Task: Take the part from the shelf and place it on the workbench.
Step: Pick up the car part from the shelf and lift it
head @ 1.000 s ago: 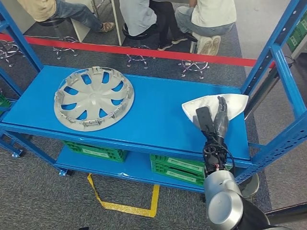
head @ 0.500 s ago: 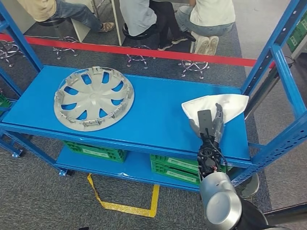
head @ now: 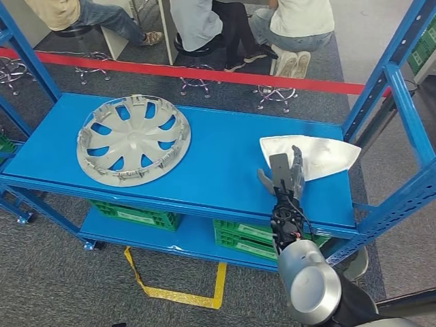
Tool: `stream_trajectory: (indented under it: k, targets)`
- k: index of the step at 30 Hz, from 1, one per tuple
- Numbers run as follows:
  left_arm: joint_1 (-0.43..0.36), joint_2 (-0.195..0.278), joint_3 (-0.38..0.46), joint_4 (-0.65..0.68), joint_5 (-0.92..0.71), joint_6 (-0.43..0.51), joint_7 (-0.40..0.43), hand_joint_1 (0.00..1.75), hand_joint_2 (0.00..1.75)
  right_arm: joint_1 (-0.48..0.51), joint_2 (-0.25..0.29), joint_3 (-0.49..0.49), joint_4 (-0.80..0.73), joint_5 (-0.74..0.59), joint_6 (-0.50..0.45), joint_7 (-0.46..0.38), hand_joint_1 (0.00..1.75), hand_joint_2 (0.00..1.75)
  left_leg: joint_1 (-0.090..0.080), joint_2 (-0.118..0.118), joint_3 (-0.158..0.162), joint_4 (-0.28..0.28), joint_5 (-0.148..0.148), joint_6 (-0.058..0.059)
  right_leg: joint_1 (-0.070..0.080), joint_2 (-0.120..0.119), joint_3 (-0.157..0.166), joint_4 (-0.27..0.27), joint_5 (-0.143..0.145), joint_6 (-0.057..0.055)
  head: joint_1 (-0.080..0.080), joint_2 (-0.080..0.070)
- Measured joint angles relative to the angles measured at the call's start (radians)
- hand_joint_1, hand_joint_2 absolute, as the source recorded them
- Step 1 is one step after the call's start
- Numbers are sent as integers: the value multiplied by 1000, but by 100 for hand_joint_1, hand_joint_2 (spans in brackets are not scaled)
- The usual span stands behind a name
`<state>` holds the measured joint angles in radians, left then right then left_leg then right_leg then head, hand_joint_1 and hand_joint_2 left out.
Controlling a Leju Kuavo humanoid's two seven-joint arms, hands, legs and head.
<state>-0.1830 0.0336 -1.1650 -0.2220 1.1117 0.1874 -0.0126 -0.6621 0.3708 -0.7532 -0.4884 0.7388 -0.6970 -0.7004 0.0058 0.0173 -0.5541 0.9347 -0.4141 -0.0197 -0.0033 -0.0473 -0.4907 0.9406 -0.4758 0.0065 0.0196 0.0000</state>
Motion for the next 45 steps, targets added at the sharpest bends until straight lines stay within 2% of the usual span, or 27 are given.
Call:
stream_trajectory:
  k: [28,31,34,36,38,45]
  targets:
    - [-9,-5,0,0,-8,-8,5,0,0,-50,0,42,72,59,0,12,0,175,0,0,0,0,0,0,0,0,0,0,0,0,0,0]
    - [-10,-7,-1,0,-10,-11,5,0,0,-54,0,77,77,157,3,116,0,175,0,0,0,0,0,0,0,0,0,0,0,0,0,0]
    - [-10,-7,-1,0,-10,-18,2,0,0,-66,-2,156,90,304,37,310,0,175,0,1,0,0,0,0,0,0,0,0,0,0,0,0]
    - [-10,-7,-1,0,-10,-21,0,0,0,-70,-7,219,90,350,73,422,0,175,0,0,0,0,0,0,0,0,0,0,0,0,0,0]
    - [-9,-7,-1,0,-10,-23,-1,0,0,-71,-18,295,82,334,98,490,0,175,0,0,0,0,0,0,0,0,0,0,0,0,0,0]
    - [-10,-5,-1,0,-10,-32,-2,0,0,-58,-65,541,23,196,131,596,0,175,0,1,0,0,0,0,0,1,-1,0,0,0,0,0]
